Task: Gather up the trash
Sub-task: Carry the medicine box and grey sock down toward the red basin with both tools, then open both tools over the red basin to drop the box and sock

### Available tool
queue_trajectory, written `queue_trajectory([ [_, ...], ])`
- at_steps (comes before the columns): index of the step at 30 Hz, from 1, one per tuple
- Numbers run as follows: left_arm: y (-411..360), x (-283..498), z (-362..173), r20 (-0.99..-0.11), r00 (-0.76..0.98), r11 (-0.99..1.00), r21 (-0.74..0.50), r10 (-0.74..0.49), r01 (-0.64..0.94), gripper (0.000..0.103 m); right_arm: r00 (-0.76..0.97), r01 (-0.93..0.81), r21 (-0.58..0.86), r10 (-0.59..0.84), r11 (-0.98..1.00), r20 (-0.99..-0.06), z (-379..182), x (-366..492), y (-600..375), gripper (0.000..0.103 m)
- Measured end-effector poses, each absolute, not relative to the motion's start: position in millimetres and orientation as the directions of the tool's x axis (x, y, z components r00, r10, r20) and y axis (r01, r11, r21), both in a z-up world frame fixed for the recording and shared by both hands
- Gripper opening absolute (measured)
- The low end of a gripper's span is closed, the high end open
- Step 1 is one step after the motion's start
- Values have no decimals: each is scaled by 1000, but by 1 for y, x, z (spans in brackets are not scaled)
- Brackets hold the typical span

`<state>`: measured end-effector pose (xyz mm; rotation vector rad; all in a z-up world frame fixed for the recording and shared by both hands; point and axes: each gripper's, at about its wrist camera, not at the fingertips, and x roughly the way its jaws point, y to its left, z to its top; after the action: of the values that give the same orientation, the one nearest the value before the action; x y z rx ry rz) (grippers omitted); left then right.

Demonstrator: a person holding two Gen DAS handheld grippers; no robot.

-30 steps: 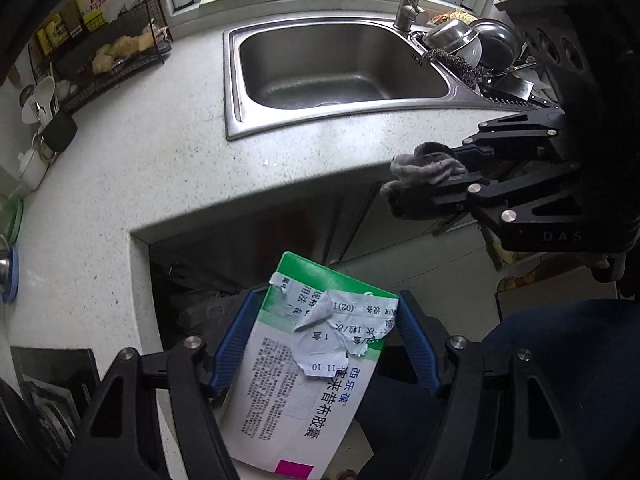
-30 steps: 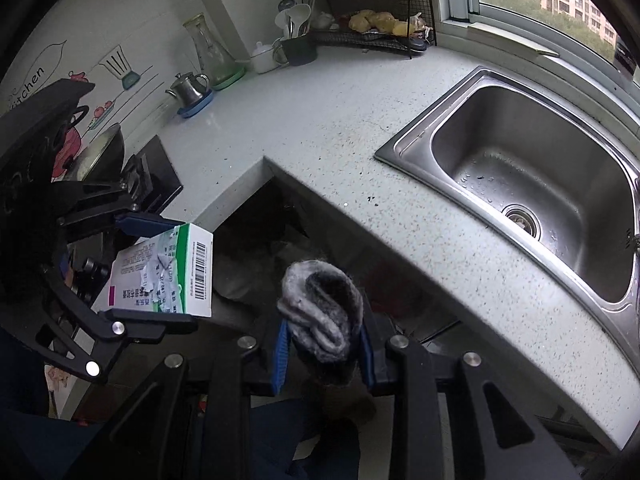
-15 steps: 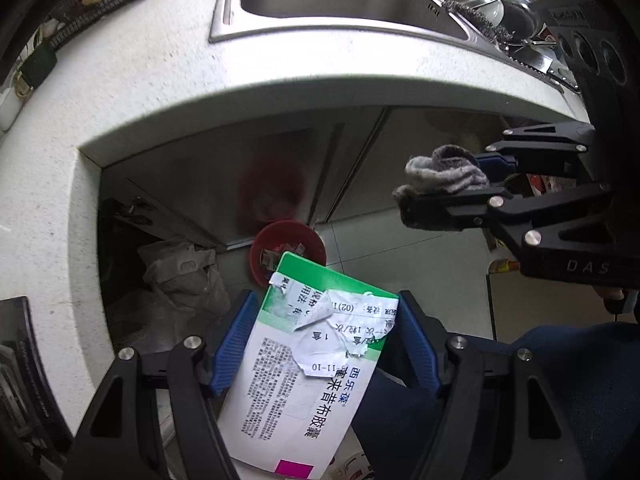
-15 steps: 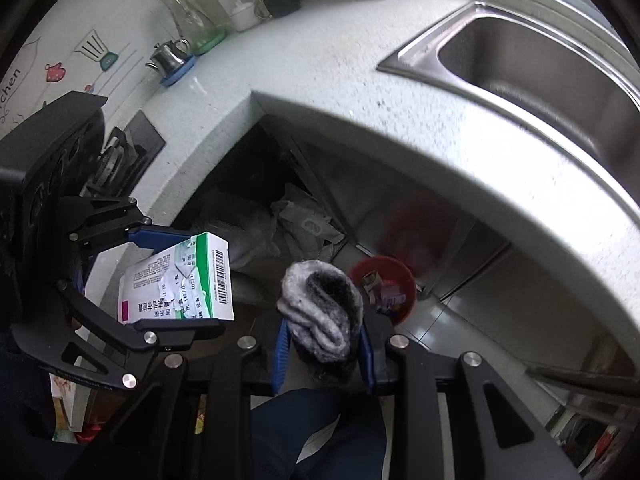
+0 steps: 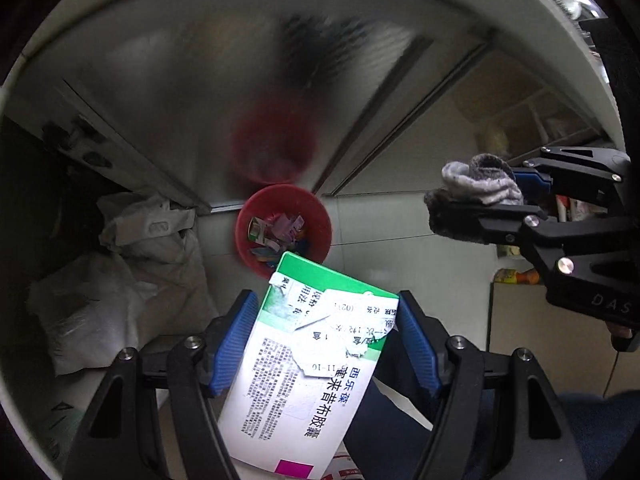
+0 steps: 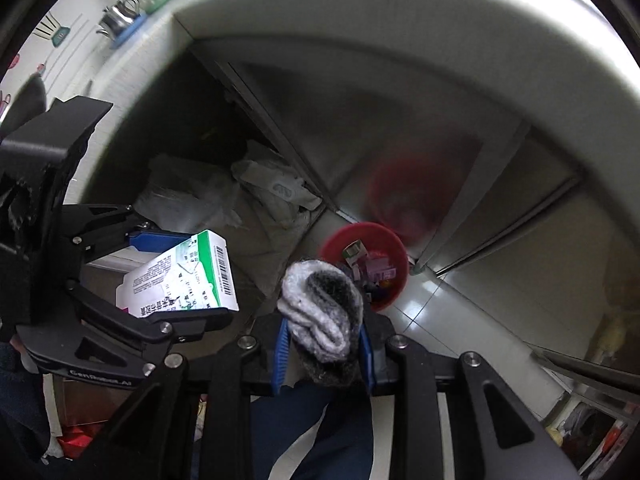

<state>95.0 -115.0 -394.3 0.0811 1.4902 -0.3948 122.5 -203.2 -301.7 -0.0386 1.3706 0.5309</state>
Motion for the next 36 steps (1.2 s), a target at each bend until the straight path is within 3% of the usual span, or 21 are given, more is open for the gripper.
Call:
queue_trajectory([
  [19,-97,120,-606,-986,33,978,-155,-161,138,68,6,-452,267,302,851,-953,-518,147,-203,27],
  [28,-95,136,-664,-991,33,985,-124,-129,120,69,2,-471,248,283,847,-959,-575,161,-197,27],
  [30,-94,138,-673,-992,20,986,-120,-124,116,69,-5,-461,252,281,851,-960,-583,164,-197,31],
  [33,-91,139,-680,-992,12,987,-120,-122,108,69,-19,-454,259,281,853,-959,-587,167,-196,44],
  [35,-89,140,-682,-993,14,988,-114,-116,105,69,-15,-451,265,289,852,-957,-592,170,-195,61],
  [36,-88,141,-682,-993,13,988,-116,-118,100,71,-13,-451,269,295,851,-955,-592,171,-196,65],
])
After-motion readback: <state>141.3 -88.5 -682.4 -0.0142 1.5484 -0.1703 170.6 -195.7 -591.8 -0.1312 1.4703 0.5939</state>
